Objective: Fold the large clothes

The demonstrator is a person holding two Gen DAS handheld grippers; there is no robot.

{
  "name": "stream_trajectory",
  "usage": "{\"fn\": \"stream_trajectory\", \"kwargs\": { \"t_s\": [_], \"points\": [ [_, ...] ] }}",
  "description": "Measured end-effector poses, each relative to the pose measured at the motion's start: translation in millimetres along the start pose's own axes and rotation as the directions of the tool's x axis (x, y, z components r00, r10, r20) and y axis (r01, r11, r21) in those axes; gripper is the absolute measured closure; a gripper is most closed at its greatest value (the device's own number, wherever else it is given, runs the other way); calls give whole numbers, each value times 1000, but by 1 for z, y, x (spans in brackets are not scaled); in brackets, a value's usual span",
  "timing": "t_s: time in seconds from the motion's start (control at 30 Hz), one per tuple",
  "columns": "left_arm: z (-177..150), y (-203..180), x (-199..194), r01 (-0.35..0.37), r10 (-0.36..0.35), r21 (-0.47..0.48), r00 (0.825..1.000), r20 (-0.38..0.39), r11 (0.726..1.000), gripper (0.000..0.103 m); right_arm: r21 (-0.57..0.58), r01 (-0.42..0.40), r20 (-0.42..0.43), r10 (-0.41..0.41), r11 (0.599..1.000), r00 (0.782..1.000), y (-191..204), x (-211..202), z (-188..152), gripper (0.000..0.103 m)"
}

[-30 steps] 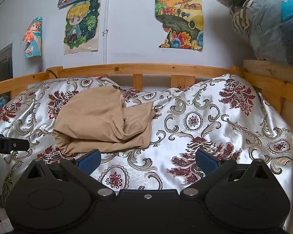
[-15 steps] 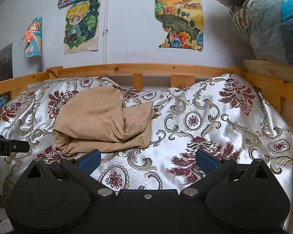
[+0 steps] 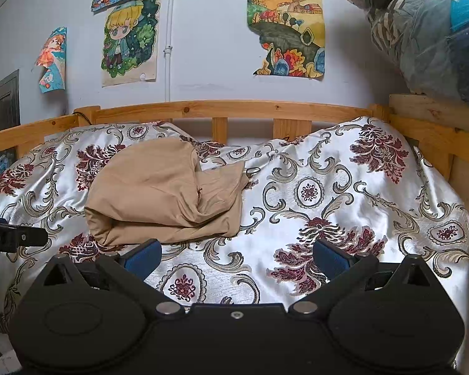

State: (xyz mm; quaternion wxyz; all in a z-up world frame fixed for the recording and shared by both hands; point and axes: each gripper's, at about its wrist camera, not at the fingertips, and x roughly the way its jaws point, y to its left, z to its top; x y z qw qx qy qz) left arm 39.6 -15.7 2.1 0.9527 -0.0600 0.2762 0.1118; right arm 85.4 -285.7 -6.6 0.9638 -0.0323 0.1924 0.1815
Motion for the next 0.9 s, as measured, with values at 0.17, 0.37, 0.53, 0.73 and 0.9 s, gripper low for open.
{"fn": "stream_trajectory", "kwargs": {
  "t_s": [0.17, 0.37, 0.53, 0.73, 0.9],
  "points": [
    [-2, 1, 5, -1, 1, 4, 999, -32, 1000, 0, 1, 24, -27, -24, 1000, 999, 1, 4, -3, 1],
    [-6, 0, 10, -17, 19, 15, 997, -73, 1000, 1, 3, 27, -40, -26, 1000, 999, 1, 6, -3, 1],
    [-7, -3, 10, -22, 25, 39, 997, -76, 999, 0, 7, 24, -45, -24, 1000, 999, 1, 6, -3, 1],
    [-10, -8, 14, -34, 41, 74, 994, -100, 997, 1, 22, 21, -50, -20, 1000, 999, 0, 7, -3, 1],
    [-11, -13, 20, -32, 44, 90, 991, -124, 995, 1, 32, 30, -74, -27, 999, 997, 1, 9, -2, 1]
  ]
}}
